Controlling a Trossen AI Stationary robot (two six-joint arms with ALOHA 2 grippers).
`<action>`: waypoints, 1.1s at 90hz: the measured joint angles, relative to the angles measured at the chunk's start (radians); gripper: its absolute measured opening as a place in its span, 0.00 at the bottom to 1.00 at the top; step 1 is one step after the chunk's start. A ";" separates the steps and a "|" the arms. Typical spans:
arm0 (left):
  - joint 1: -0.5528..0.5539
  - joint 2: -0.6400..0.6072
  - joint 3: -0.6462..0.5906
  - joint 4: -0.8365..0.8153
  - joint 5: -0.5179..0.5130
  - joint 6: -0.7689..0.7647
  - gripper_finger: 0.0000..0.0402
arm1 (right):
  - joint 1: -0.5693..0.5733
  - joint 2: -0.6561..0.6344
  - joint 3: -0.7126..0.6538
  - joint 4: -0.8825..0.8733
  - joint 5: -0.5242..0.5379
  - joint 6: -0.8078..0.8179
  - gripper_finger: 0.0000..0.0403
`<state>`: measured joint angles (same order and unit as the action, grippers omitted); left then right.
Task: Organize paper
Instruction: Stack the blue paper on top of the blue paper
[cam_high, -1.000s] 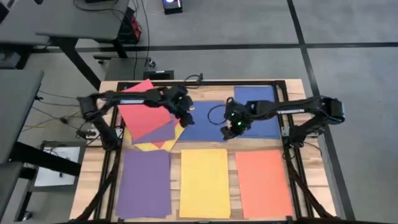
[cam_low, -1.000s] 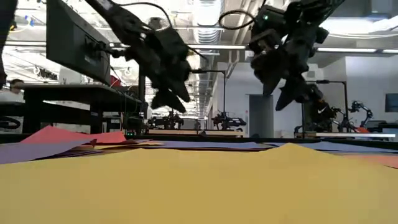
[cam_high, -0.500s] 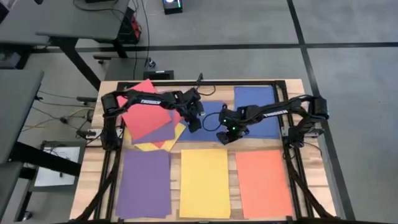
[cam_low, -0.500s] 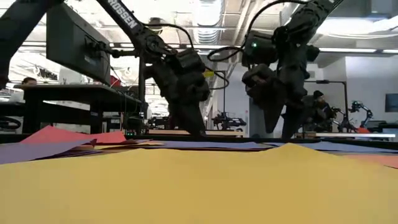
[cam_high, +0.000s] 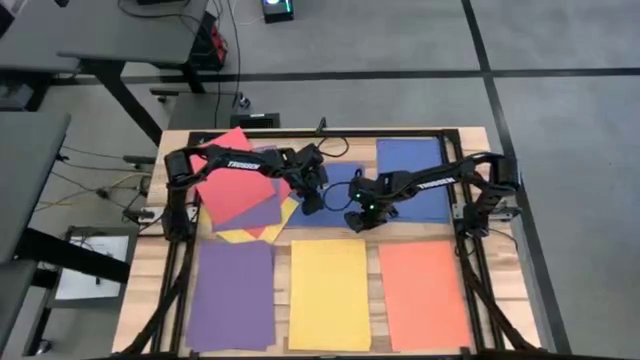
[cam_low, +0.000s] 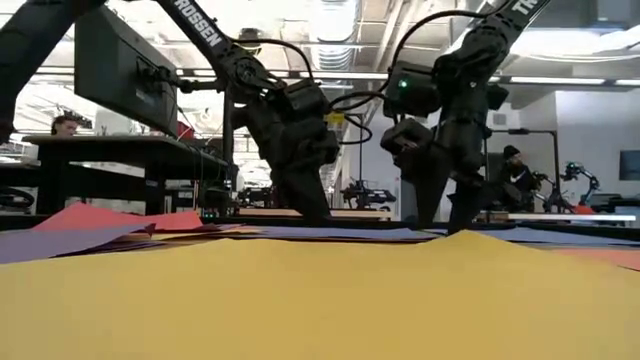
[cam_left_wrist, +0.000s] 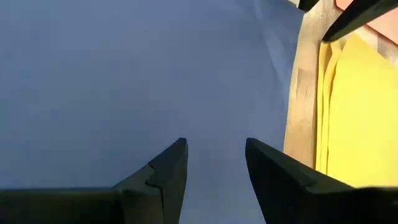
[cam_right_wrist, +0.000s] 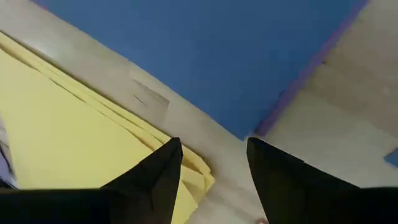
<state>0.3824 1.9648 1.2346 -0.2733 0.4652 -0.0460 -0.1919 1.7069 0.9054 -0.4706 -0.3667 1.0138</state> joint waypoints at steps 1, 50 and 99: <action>0.000 0.000 0.000 0.000 0.000 0.000 0.36 | 0.001 -0.002 0.000 -0.005 0.002 0.000 0.44; -0.001 0.000 0.000 0.002 -0.001 -0.001 0.36 | 0.008 0.007 0.000 0.075 0.038 0.026 0.44; -0.053 0.000 -0.001 0.005 -0.006 0.076 0.36 | 0.008 0.007 0.000 0.140 0.083 0.062 0.44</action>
<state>0.3293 1.9649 1.2339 -0.2682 0.4593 0.0299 -0.1837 1.7142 0.9054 -0.3303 -0.2840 1.0755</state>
